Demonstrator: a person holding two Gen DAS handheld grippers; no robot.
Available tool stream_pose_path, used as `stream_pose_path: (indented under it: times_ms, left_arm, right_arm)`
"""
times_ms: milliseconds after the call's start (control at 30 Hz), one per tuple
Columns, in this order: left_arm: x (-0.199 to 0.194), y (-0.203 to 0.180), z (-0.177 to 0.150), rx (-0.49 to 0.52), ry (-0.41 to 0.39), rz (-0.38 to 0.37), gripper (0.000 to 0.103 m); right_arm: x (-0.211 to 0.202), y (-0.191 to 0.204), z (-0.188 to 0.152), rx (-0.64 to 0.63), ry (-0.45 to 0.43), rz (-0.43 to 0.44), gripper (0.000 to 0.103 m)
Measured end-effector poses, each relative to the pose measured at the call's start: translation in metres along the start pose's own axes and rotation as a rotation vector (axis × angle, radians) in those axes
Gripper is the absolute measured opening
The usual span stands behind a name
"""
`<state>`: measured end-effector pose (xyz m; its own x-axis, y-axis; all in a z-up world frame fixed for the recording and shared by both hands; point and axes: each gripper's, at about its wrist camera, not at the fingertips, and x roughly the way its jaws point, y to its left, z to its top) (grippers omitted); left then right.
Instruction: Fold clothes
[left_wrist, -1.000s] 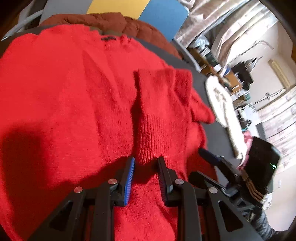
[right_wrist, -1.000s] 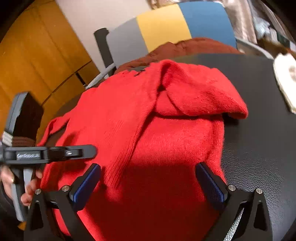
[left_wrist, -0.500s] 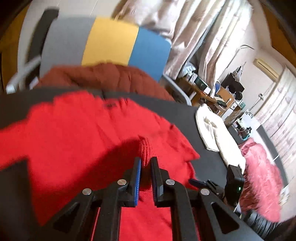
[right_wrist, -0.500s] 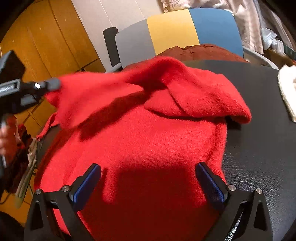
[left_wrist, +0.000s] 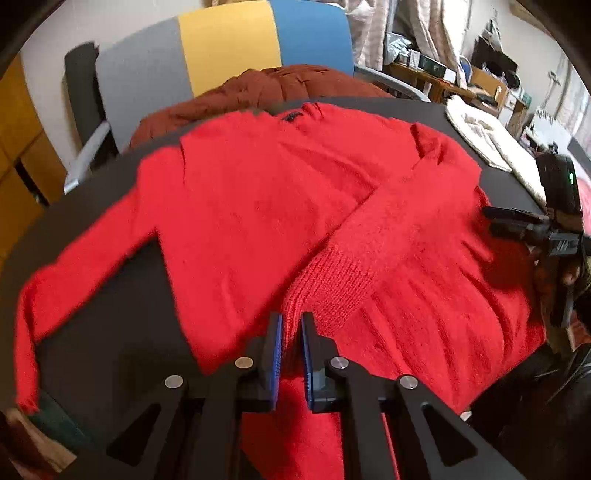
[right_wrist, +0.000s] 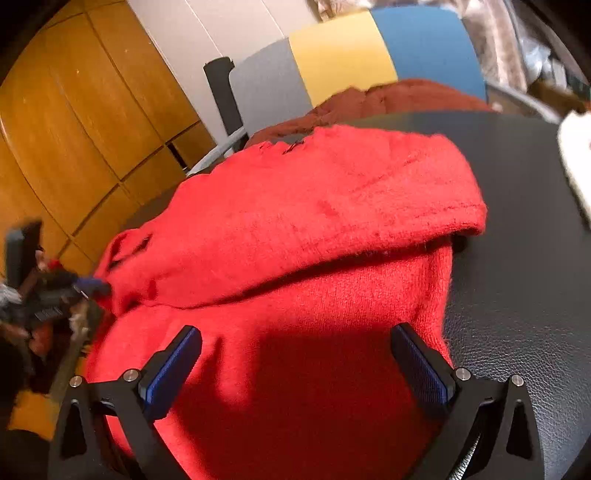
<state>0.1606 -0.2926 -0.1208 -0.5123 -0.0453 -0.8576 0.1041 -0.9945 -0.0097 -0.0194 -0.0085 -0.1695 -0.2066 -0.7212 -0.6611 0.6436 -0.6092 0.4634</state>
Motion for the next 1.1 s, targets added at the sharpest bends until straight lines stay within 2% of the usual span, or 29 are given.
stream_pose_path:
  times_ms: [33, 100, 233, 333, 500, 567, 600, 633, 667, 700, 767, 800, 833, 967, 1100]
  left_arm:
    - [0.001, 0.000, -0.002, -0.017, -0.005, -0.011, 0.009]
    - [0.003, -0.002, -0.003, -0.043, -0.021, -0.029, 0.009]
    - [0.003, -0.002, 0.001, -0.080, -0.051, -0.056, 0.009]
    - [0.001, -0.001, 0.003, -0.092, -0.064, -0.061, 0.009]
    - [-0.006, 0.004, 0.004, -0.118, -0.090, -0.076, 0.009]
    - [-0.008, 0.005, 0.004, -0.125, -0.099, -0.081, 0.009]
    - [-0.009, 0.006, 0.004, -0.127, -0.103, -0.082, 0.009]
    - [-0.010, 0.007, 0.005, -0.128, -0.107, -0.081, 0.009]
    - [-0.011, 0.007, 0.006, -0.127, -0.112, -0.080, 0.009]
    - [-0.012, 0.007, 0.007, -0.126, -0.117, -0.081, 0.009]
    - [-0.015, 0.008, 0.012, -0.125, -0.131, -0.077, 0.009]
    - [-0.017, 0.009, 0.015, -0.127, -0.140, -0.082, 0.009]
    - [-0.019, 0.011, 0.019, -0.129, -0.149, -0.087, 0.009]
    - [-0.023, 0.017, 0.039, -0.130, -0.180, -0.101, 0.009]
    - [-0.019, 0.022, 0.069, -0.100, -0.191, -0.082, 0.009]
  right_arm:
    - [-0.007, -0.002, 0.006, 0.009, 0.002, 0.001, 0.093]
    - [-0.021, -0.004, 0.017, 0.005, -0.012, -0.018, 0.086]
    - [-0.039, -0.001, 0.050, -0.058, -0.055, -0.082, 0.084]
    - [-0.025, 0.003, 0.081, -0.114, -0.054, -0.133, 0.081]
    - [0.037, 0.000, 0.119, -0.240, 0.109, -0.234, 0.079]
    - [0.059, -0.006, 0.125, -0.276, 0.190, -0.288, 0.077]
    - [0.071, -0.009, 0.127, -0.293, 0.235, -0.328, 0.073]
    - [0.078, -0.013, 0.127, -0.305, 0.263, -0.352, 0.065]
    - [0.084, -0.016, 0.126, -0.314, 0.285, -0.370, 0.065]
    - [0.084, -0.018, 0.126, -0.318, 0.281, -0.366, 0.059]
    - [0.080, -0.021, 0.126, -0.318, 0.265, -0.379, 0.037]
    - [0.075, -0.024, 0.127, -0.298, 0.250, -0.369, 0.019]
    - [0.070, -0.027, 0.128, -0.273, 0.232, -0.354, 0.009]
    - [0.055, -0.038, 0.129, -0.234, 0.174, -0.369, 0.007]
    - [0.036, -0.052, 0.140, -0.144, 0.064, -0.385, 0.007]
